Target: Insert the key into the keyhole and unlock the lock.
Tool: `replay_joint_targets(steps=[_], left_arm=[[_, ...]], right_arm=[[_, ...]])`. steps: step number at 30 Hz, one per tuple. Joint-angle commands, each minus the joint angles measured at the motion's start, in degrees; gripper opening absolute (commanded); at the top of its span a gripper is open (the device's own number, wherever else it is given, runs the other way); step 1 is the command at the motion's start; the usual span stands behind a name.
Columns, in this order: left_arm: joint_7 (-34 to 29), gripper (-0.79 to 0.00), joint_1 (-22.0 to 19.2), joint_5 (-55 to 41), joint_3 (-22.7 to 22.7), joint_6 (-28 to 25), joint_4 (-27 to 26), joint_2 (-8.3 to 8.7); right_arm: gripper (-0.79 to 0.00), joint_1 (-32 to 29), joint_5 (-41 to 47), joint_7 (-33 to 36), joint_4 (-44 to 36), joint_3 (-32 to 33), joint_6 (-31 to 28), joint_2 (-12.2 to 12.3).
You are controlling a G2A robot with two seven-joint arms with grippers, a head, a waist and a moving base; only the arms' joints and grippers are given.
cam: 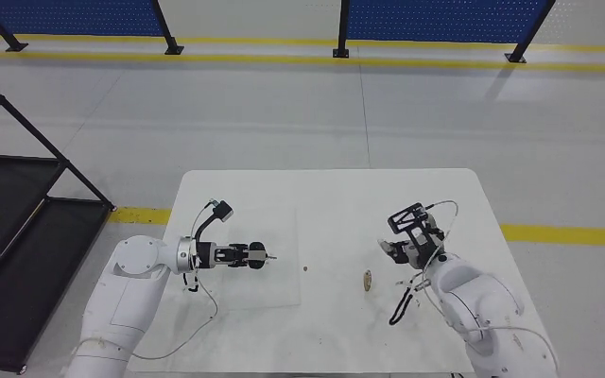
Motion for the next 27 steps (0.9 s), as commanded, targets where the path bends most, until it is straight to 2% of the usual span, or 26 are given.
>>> replay_joint_targets(steps=[1,5,10,14,27], left_arm=[[0.0,-0.785,0.0,0.0,0.0,0.0,0.0,0.0],[0.0,-0.785,0.0,0.0,0.0,0.0,0.0,0.0],[0.0,-0.785,0.0,0.0,0.0,0.0,0.0,0.0],[0.0,-0.785,0.0,0.0,0.0,0.0,0.0,0.0],[0.0,-0.785,0.0,0.0,0.0,0.0,0.0,0.0]], right_arm=[[0.0,1.8,4.9,7.9,0.0,-1.2,1.6,-0.3],[0.0,6.1,13.3,20.7,1.0,-3.4,6.9,-1.0],[0.0,10.1,16.0,26.4,2.6,-6.3,11.4,-1.6],[0.0,11.5,15.5,28.5,4.3,-8.0,13.9,-1.9],[0.0,11.5,15.5,28.5,4.3,-8.0,13.9,-1.9]])
